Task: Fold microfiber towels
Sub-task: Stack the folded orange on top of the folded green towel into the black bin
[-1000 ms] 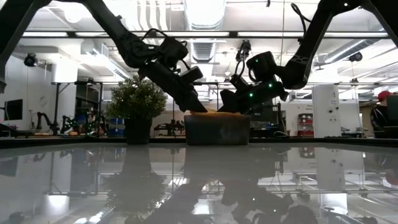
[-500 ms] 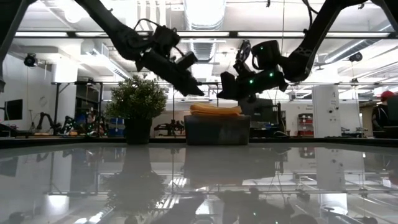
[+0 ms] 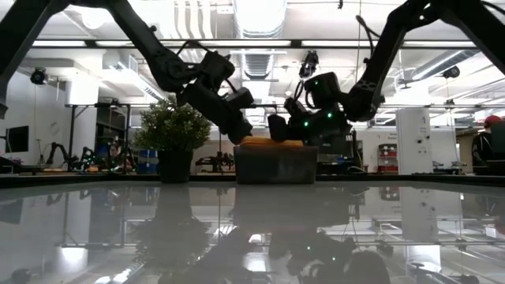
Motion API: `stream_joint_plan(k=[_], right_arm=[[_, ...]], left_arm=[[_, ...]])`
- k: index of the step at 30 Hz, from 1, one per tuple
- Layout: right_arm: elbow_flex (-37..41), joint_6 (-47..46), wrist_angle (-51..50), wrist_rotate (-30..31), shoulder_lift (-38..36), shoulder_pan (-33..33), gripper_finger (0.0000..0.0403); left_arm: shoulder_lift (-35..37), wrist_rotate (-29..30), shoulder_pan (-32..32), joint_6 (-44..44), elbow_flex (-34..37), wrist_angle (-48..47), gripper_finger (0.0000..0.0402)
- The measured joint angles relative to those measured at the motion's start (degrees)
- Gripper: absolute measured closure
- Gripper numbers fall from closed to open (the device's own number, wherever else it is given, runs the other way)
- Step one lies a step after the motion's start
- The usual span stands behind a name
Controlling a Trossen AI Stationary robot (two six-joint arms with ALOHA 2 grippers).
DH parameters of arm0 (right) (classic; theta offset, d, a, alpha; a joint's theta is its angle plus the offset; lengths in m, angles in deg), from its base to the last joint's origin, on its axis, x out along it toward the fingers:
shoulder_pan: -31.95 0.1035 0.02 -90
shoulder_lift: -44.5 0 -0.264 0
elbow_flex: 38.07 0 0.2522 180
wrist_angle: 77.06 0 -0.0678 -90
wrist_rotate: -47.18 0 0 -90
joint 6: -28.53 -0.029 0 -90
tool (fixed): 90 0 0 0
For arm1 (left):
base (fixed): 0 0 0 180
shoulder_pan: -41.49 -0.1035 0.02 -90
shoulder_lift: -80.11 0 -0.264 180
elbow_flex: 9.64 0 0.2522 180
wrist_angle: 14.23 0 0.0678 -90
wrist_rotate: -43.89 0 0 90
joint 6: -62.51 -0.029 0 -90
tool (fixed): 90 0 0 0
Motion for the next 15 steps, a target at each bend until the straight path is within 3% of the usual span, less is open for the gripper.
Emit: stream_joint_plan(k=[15], right_arm=[[-1.1, -0.3, -0.4, 0.2, 2.4, 0.0, 0.0394]], left_arm=[[-2.8, 0.0, 0.0, 1.6, 0.0, 0.3, 0.0401]])
